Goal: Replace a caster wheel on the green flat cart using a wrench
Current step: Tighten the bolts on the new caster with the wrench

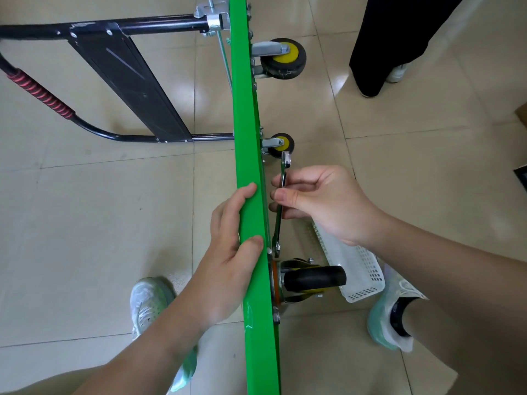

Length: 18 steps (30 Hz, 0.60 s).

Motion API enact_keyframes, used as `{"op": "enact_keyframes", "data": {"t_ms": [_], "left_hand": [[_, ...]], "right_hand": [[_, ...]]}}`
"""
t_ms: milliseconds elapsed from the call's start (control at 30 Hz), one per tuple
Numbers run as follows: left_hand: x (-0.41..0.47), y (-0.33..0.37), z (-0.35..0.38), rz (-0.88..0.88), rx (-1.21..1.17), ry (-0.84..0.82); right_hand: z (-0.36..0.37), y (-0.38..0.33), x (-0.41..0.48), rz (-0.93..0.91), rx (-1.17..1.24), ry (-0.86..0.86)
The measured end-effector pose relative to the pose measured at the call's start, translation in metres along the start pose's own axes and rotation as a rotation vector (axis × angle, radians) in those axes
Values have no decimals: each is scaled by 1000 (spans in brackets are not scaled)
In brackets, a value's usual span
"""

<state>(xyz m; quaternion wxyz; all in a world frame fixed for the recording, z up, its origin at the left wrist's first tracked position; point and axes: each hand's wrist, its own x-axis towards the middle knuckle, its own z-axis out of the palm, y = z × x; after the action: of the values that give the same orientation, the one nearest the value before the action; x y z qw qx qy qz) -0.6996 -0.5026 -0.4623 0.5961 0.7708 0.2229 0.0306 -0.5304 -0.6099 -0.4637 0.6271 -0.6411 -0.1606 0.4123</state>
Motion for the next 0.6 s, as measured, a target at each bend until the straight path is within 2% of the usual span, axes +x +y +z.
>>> {"op": "enact_keyframes", "data": {"t_ms": [167, 333, 600], "left_hand": [[1, -3, 0, 0, -14, -8], [0, -4, -1, 2, -27, -7], [-1, -3, -1, -3, -16, -2]], "right_hand": [[5, 6, 0, -29, -14, -24], [9, 11, 0, 13, 90, -52], [8, 21, 15, 102, 26, -24]]}}
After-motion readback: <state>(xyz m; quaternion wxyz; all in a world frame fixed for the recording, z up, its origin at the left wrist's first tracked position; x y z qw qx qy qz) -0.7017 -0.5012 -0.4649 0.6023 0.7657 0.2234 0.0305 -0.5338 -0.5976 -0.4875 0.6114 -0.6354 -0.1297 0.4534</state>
